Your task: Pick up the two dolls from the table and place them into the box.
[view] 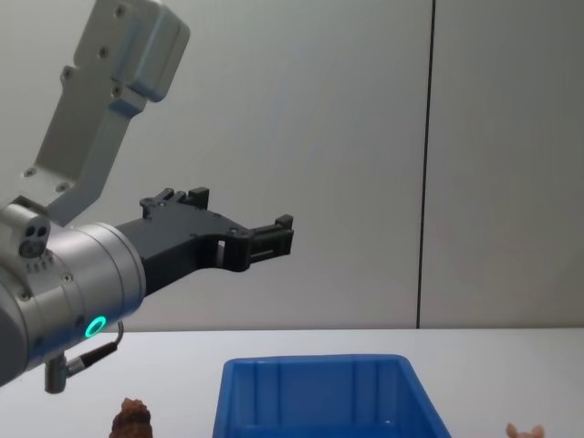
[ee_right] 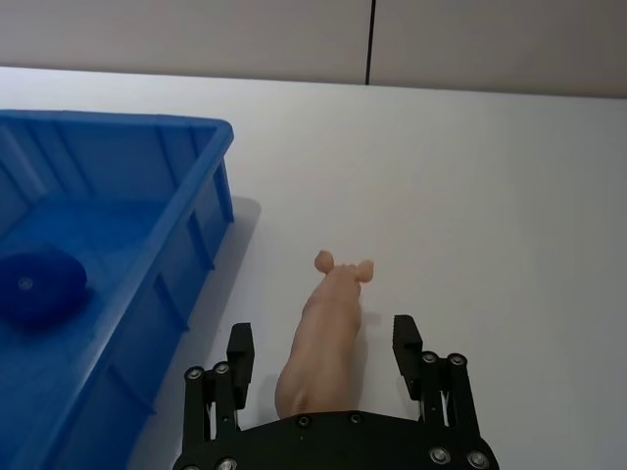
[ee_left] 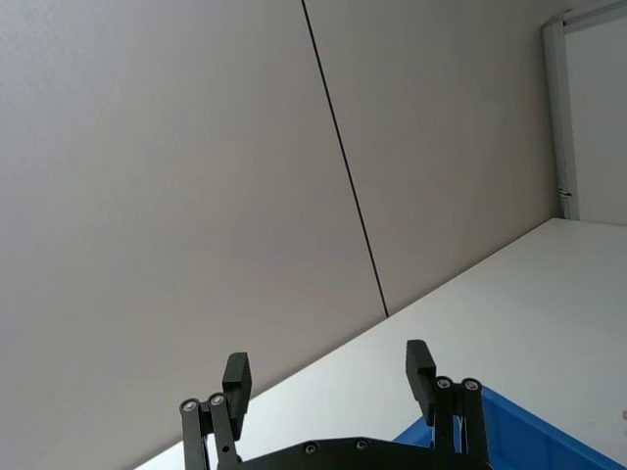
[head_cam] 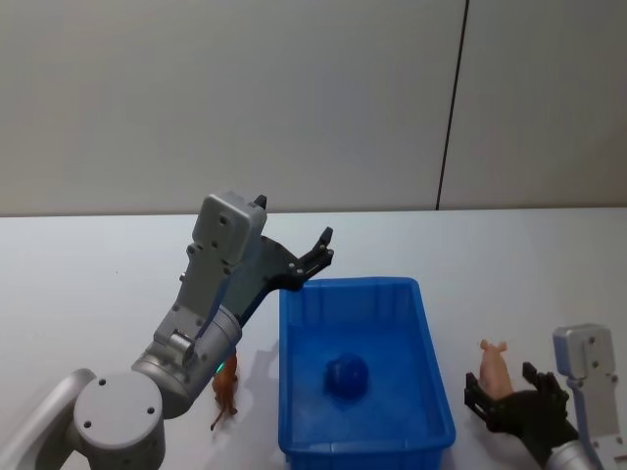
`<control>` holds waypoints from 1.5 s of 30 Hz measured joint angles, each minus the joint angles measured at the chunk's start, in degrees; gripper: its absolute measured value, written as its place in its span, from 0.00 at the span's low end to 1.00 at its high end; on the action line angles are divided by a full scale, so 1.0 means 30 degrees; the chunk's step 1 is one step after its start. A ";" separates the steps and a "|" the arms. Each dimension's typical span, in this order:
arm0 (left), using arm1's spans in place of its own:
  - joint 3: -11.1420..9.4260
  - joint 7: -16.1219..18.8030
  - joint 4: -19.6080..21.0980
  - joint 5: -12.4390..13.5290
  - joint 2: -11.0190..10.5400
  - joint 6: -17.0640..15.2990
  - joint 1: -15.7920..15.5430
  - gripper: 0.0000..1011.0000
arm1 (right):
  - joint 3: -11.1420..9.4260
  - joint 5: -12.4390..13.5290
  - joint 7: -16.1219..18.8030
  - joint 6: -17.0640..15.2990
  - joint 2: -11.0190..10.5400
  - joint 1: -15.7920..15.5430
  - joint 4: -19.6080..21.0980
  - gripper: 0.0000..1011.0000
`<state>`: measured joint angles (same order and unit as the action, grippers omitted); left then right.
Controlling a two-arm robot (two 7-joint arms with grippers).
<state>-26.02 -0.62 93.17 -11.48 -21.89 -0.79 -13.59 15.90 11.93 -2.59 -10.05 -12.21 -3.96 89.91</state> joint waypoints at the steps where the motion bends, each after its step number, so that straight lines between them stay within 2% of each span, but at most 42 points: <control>1: 0.0000 0.0000 0.0000 0.0000 0.0000 -0.0001 0.0000 0.99 | 0.0001 0.0032 0.0017 -0.0016 0.0014 -0.0004 -0.0049 0.88; 2: 0.0001 0.0000 0.0001 -0.0001 0.0000 -0.0001 0.0000 0.99 | 0.0005 0.0081 0.0038 -0.0034 0.0040 -0.0009 -0.0159 0.83; 5: 0.0000 -0.0001 0.0001 0.0000 0.0000 0.0000 0.0000 0.99 | 0.0004 0.0172 0.0084 -0.0045 0.0093 -0.0010 -0.0381 0.78; 6: 0.0000 0.0000 0.0001 0.0000 0.0000 -0.0001 0.0000 0.99 | 0.0005 0.0190 0.0095 -0.0045 0.0104 -0.0011 -0.0430 0.73; 8: 0.0000 -0.0001 0.0001 0.0000 0.0000 0.0000 0.0000 0.99 | 0.0004 0.0231 0.0124 -0.0045 0.0130 -0.0011 -0.0564 0.70; 9: 0.0000 -0.0001 0.0001 0.0000 0.0000 0.0000 0.0000 0.99 | 0.0004 0.0231 0.0124 -0.0045 0.0130 -0.0011 -0.0564 0.62; 10: 0.0001 -0.0001 0.0000 0.0000 0.0000 -0.0001 0.0000 0.99 | 0.0003 0.0249 0.0138 -0.0040 0.0156 -0.0013 -0.0654 0.62; 18: 0.0000 0.0000 0.0001 0.0000 0.0000 -0.0001 0.0000 0.99 | -0.0012 0.0257 0.0209 0.0161 0.0220 -0.0034 -0.0898 0.38; 21: 0.0000 0.0000 0.0001 0.0000 0.0000 -0.0001 0.0000 0.99 | -0.0015 0.0173 0.0224 0.0272 0.0228 -0.0050 -0.0914 0.36; 35: -0.0001 -0.0001 0.0001 0.0000 -0.0001 -0.0001 0.0000 0.99 | 0.0065 -0.1329 0.0260 0.1795 0.0138 -0.0276 -0.0116 0.36; 39: 0.0001 -0.0001 0.0001 0.0000 0.0000 0.0000 0.0000 0.99 | 0.0099 -0.1882 0.0593 0.2645 0.0086 -0.0315 0.0393 0.36; 45: 0.0001 -0.0001 0.0000 0.0000 0.0000 -0.0001 0.0000 0.99 | 0.0161 -0.2167 0.1355 0.3368 0.0094 -0.0233 0.0766 0.36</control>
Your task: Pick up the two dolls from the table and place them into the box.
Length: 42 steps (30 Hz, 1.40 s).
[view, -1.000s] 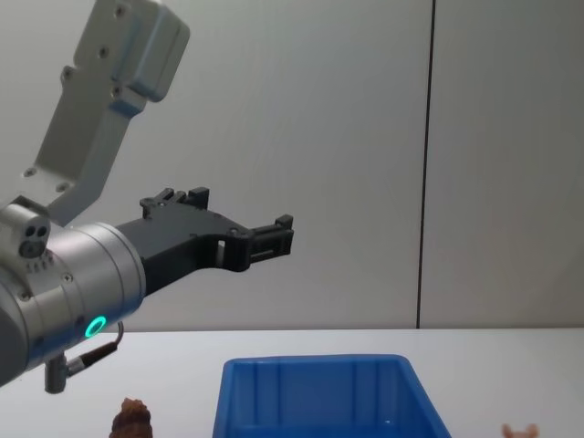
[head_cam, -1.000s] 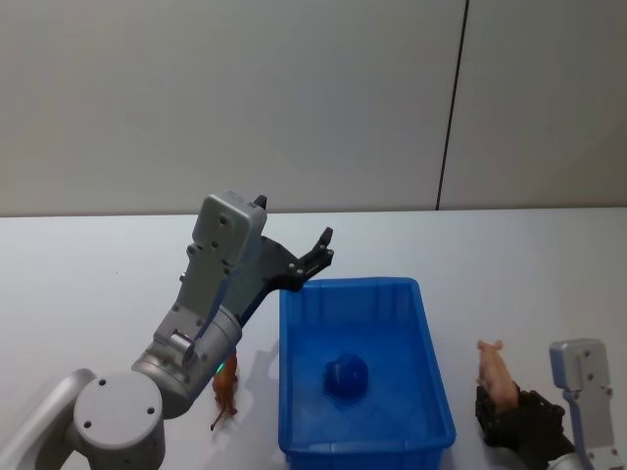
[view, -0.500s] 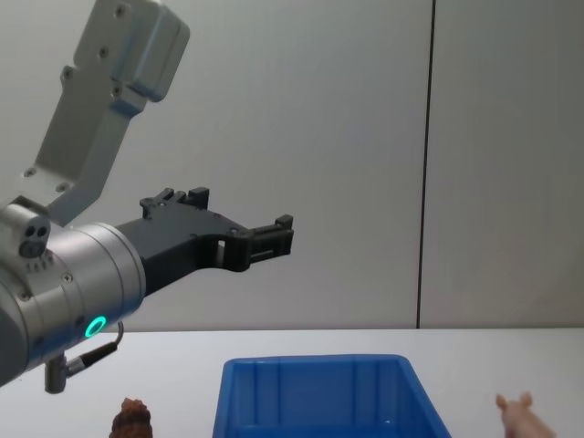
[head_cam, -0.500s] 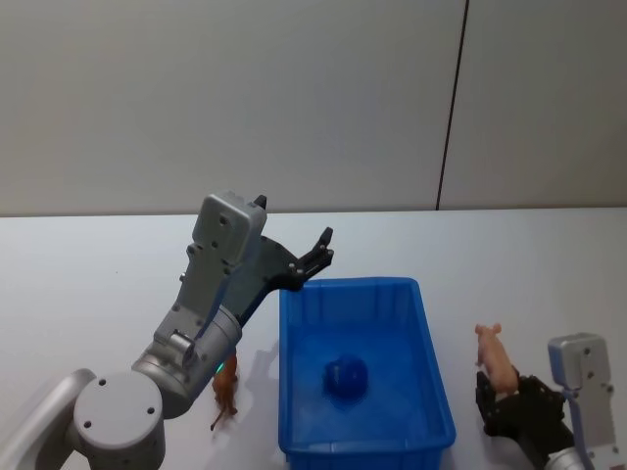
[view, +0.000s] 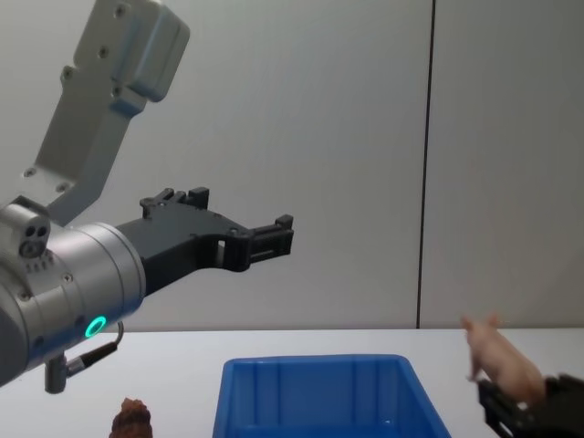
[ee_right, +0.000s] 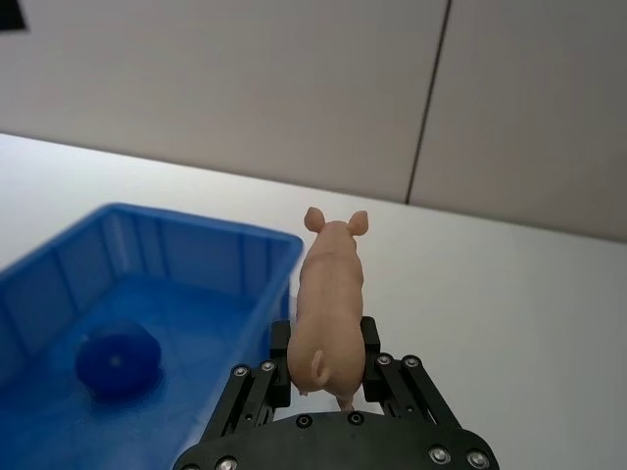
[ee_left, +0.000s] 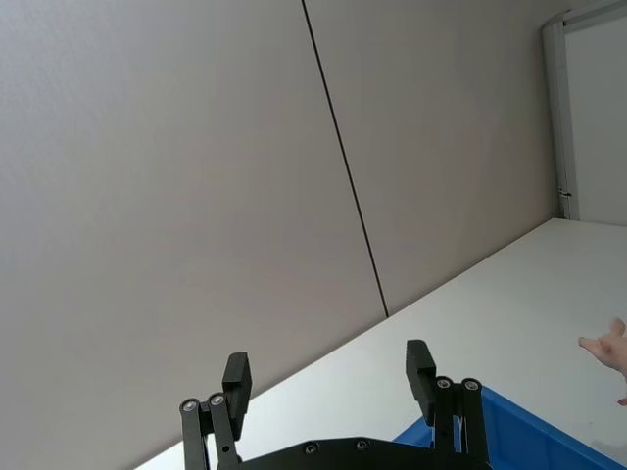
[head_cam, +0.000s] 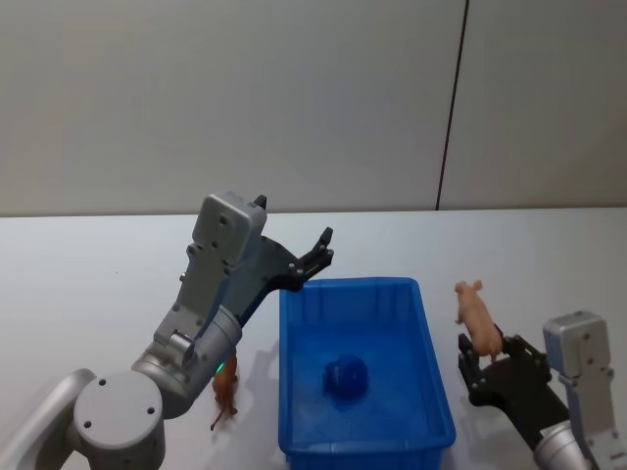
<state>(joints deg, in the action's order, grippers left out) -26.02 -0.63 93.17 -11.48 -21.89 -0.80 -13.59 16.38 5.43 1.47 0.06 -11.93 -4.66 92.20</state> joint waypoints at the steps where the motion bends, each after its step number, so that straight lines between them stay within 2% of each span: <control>1: 0.0000 0.0000 0.0001 0.0000 0.0000 0.0000 0.0000 0.99 | 0.0007 -0.0028 0.0126 0.0084 0.0005 0.0018 0.0023 0.36; 14: 0.0000 0.0000 0.0001 -0.0001 -0.0001 0.0000 0.0000 0.99 | 0.0358 -0.0264 0.3001 0.1034 0.0592 0.1118 -0.0175 0.37; 17: 0.0000 0.0000 0.0001 0.0000 0.0000 0.0001 0.0000 0.99 | 0.0484 -0.0295 0.3806 0.1110 0.0874 0.1596 -0.0561 0.45; 20: -0.0001 -0.0001 0.0001 0.0000 0.0000 0.0000 0.0000 0.99 | 0.0613 -0.0302 0.4766 0.1111 0.1231 0.2224 -0.1159 0.57; 21: -0.0001 -0.0001 0.0001 0.0000 0.0000 0.0000 0.0000 0.99 | 0.0613 -0.0302 0.4766 0.1111 0.1231 0.2224 -0.1159 0.57; 24: 0.0000 0.0000 0.0001 0.0000 0.0000 0.0001 0.0000 0.99 | 0.0683 -0.0289 0.5448 0.1062 0.1506 0.2749 -0.1704 0.69; 25: -0.0001 0.0000 0.0001 0.0000 0.0000 0.0000 0.0000 0.99 | 0.0689 -0.0273 0.5561 0.1039 0.1548 0.2830 -0.1783 0.69; 27: -0.0001 0.0000 0.0001 0.0000 -0.0001 0.0001 0.0000 0.99 | 0.0708 -0.0249 0.5717 0.0979 0.1660 0.3041 -0.2007 0.79; 34: 0.0000 0.0000 0.0001 0.0000 0.0000 0.0001 0.0000 0.99 | 0.0696 -0.0185 0.5575 0.0849 0.1777 0.3270 -0.2240 0.97; 42: 0.0000 0.0000 0.0001 0.0000 0.0000 0.0000 0.0000 0.99 | 0.0547 -0.0156 0.4368 0.0684 0.1647 0.3025 -0.1966 0.99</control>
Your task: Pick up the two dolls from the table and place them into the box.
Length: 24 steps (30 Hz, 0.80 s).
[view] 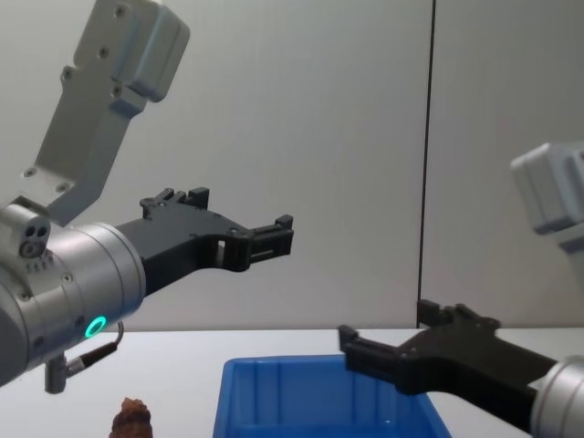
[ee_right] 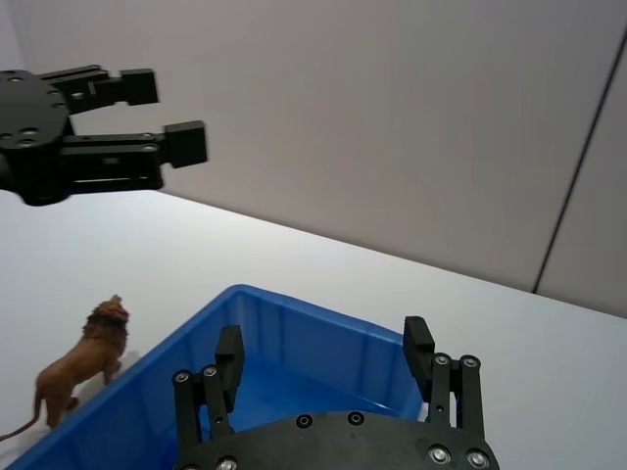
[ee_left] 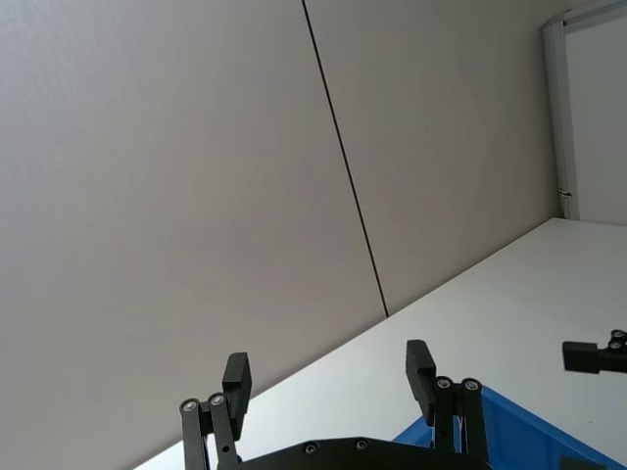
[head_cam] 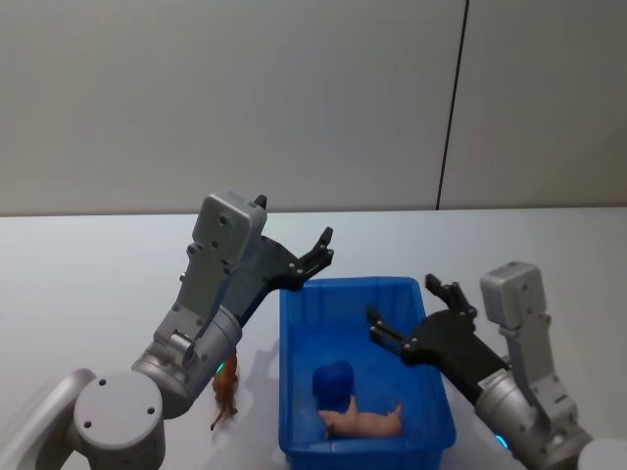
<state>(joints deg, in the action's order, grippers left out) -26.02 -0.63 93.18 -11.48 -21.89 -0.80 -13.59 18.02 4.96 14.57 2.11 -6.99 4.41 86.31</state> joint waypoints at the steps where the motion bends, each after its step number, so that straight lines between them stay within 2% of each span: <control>1: 0.0000 0.0000 0.0000 0.0000 0.0000 0.0000 0.0000 0.99 | -0.0026 0.0003 -0.0192 -0.0020 -0.0037 -0.0071 0.0078 0.99; 17: 0.0001 -0.0001 0.0002 0.0000 0.0002 -0.0002 0.0006 0.99 | -0.0715 0.0184 -0.4087 -0.0411 -0.1036 -0.1815 0.1928 0.99; 24: 0.0058 0.0380 0.0241 -0.0129 -0.0052 -0.0523 0.0161 0.99 | -0.0964 0.0273 -0.5074 -0.0498 -0.1367 -0.2378 0.2500 0.99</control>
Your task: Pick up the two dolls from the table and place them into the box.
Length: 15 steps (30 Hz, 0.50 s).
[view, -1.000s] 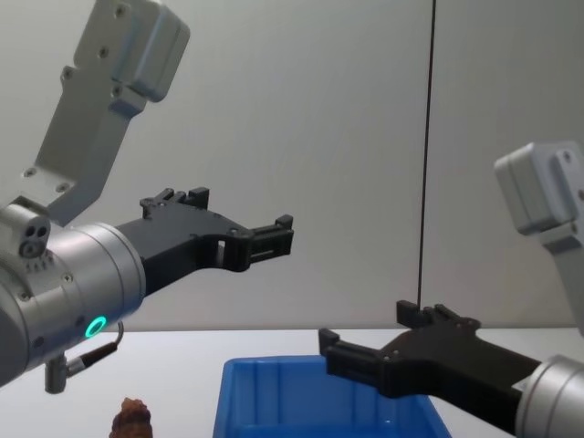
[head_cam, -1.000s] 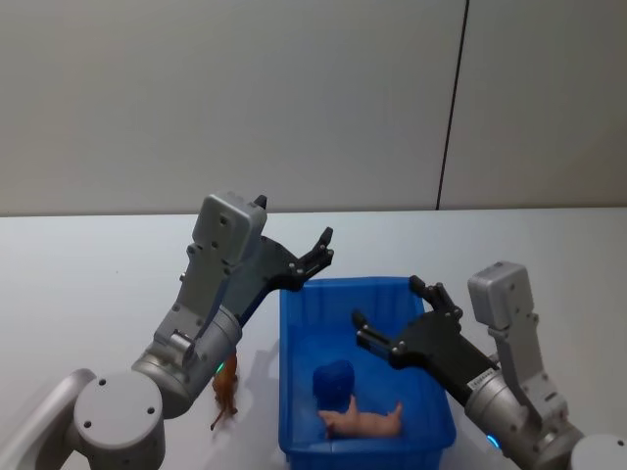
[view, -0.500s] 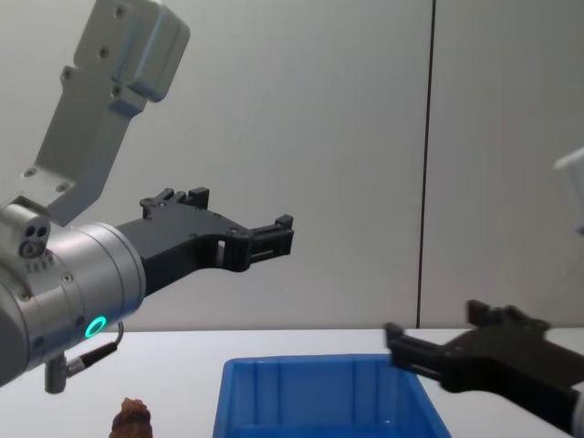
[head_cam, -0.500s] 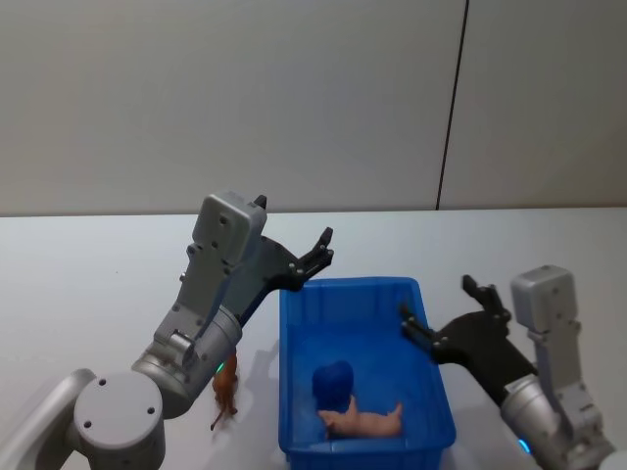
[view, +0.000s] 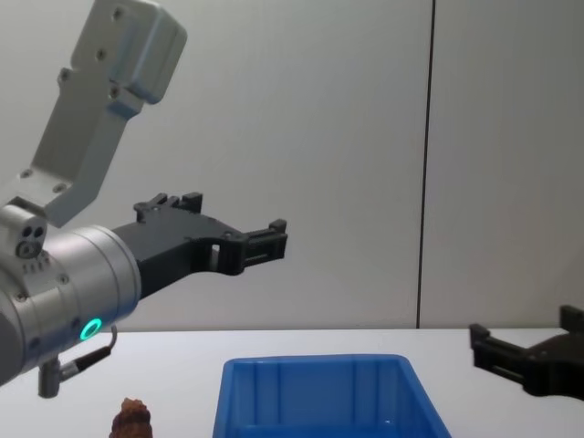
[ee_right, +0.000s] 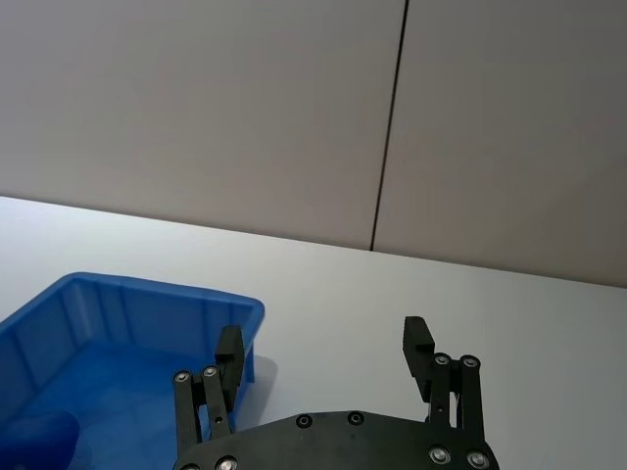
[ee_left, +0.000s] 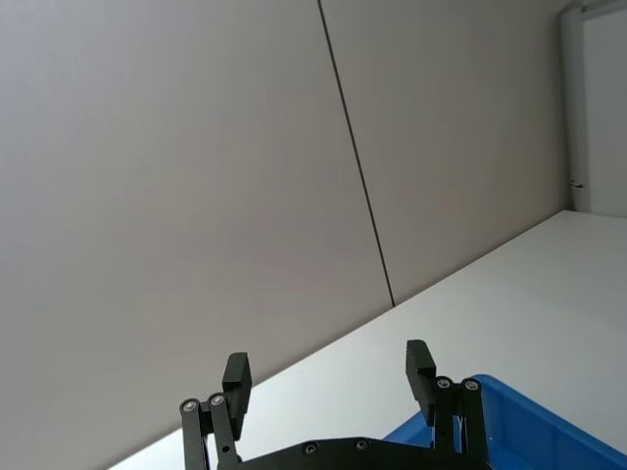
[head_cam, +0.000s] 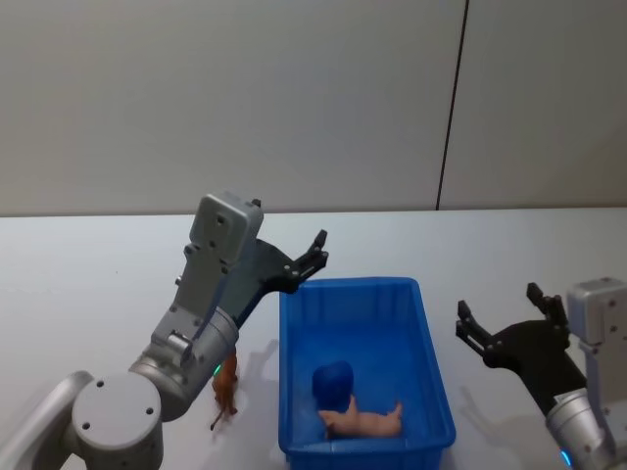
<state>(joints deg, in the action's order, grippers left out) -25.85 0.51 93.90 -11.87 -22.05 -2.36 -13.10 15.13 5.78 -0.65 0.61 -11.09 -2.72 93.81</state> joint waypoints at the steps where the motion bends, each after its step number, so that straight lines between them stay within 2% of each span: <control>1: 0.0009 0.0059 0.0045 -0.0025 -0.0013 -0.0062 0.0027 0.99 | -0.0043 0.0014 -0.0177 -0.0013 -0.0059 -0.0102 0.0100 0.99; 11: 0.0269 0.1753 0.1011 -0.0923 -0.0292 -0.2106 0.0638 0.99 | -0.0227 0.0077 -0.0936 -0.0081 -0.0320 -0.0531 0.0525 0.99; 15: 0.0453 0.2455 0.1439 -0.1577 -0.0449 -0.3300 0.0922 0.99 | -0.0268 0.0087 -0.1114 -0.0096 -0.0374 -0.0623 0.0619 0.99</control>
<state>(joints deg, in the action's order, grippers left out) -24.49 7.88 98.21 -16.60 -23.40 -12.26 -10.34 14.32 6.04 -3.99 0.33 -12.21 -4.59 95.66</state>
